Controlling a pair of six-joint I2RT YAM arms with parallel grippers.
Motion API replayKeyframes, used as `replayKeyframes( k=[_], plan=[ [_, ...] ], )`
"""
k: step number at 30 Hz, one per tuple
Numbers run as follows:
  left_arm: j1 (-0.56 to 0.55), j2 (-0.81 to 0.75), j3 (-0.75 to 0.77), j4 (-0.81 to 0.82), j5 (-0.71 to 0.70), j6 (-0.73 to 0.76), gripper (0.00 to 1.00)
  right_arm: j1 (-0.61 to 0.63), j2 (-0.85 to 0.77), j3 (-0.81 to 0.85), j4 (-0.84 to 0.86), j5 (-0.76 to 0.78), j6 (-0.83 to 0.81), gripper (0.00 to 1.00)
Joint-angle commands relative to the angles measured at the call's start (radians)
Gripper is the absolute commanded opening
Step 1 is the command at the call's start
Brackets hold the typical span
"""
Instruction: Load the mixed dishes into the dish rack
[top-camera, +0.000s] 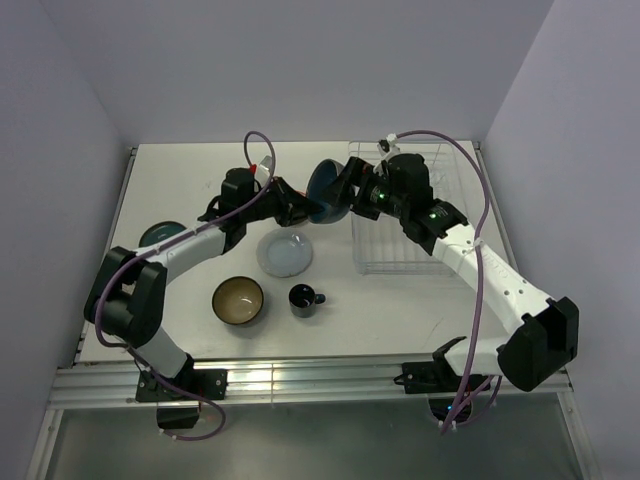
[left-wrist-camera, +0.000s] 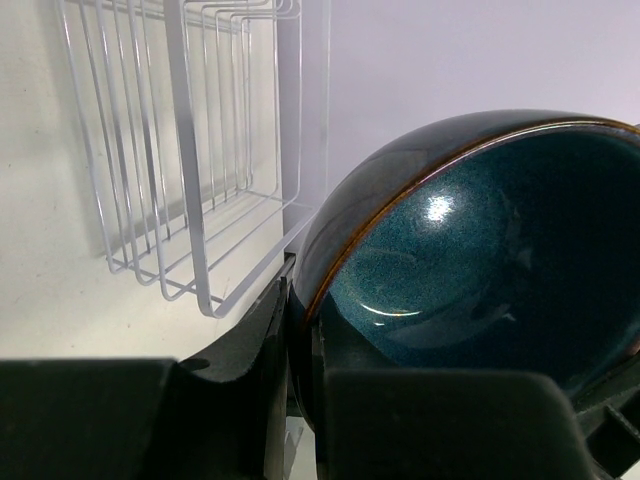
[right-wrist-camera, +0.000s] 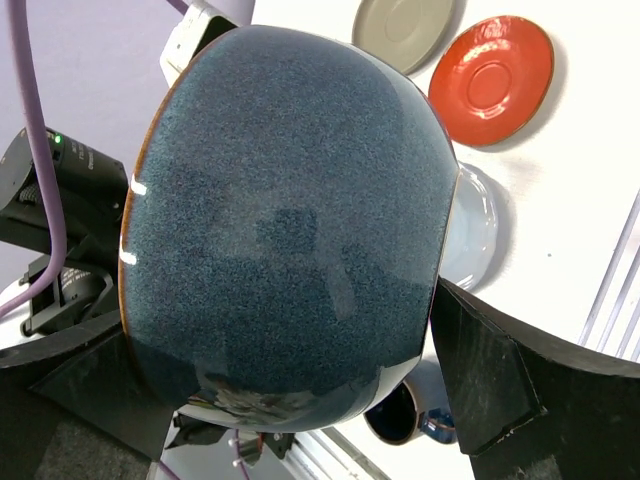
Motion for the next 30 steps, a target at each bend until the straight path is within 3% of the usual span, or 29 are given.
replayKeyframes(
  k=[1, 18, 30],
  plan=[
    [-0.008, -0.020, 0.077, 0.181, 0.062, -0.058, 0.00, 0.006, 0.014, 0.058, 0.001, -0.017, 0.005, 1.00],
    [-0.043, -0.015, 0.069, 0.139, 0.013, -0.031, 0.00, 0.006, 0.026, 0.081, 0.007, 0.038, -0.098, 1.00],
    [-0.066, -0.008, 0.081, 0.099, -0.024, -0.001, 0.00, 0.003, -0.017, 0.031, 0.050, 0.024, -0.190, 0.77]
  ],
)
